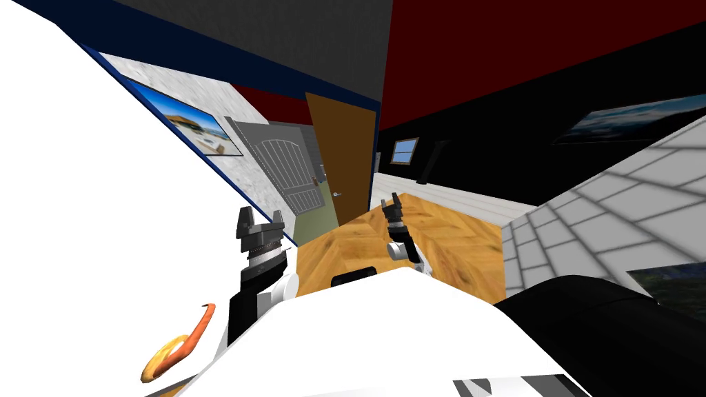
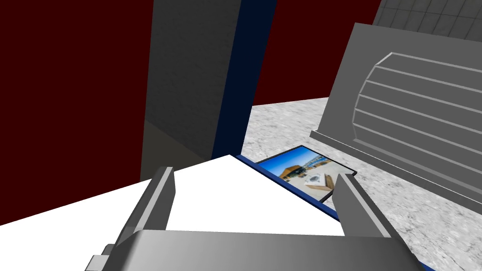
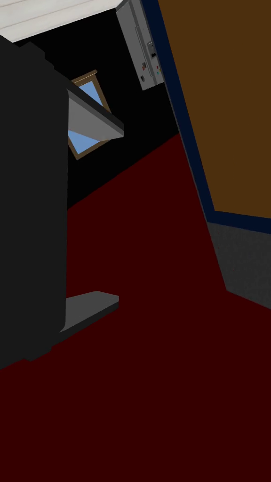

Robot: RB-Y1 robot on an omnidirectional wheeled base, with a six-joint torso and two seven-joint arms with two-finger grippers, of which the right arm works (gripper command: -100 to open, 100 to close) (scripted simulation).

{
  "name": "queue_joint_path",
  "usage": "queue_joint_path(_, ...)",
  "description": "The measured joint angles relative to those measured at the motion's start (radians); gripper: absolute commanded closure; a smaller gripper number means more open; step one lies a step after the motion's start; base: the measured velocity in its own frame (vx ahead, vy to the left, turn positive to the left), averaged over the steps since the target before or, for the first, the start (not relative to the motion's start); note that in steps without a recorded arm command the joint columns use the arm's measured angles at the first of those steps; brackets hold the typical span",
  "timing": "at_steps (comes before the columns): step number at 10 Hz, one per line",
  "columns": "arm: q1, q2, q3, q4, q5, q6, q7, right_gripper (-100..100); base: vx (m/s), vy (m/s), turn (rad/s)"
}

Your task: Pull the door open

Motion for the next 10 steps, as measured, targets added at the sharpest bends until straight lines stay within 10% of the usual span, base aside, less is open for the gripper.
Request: queue_joint_path(10, -0.095, -0.045, -0.011, 0.277, -0.004, -0.08, -0.012, -100, 0.079, 0.022, 0.072)
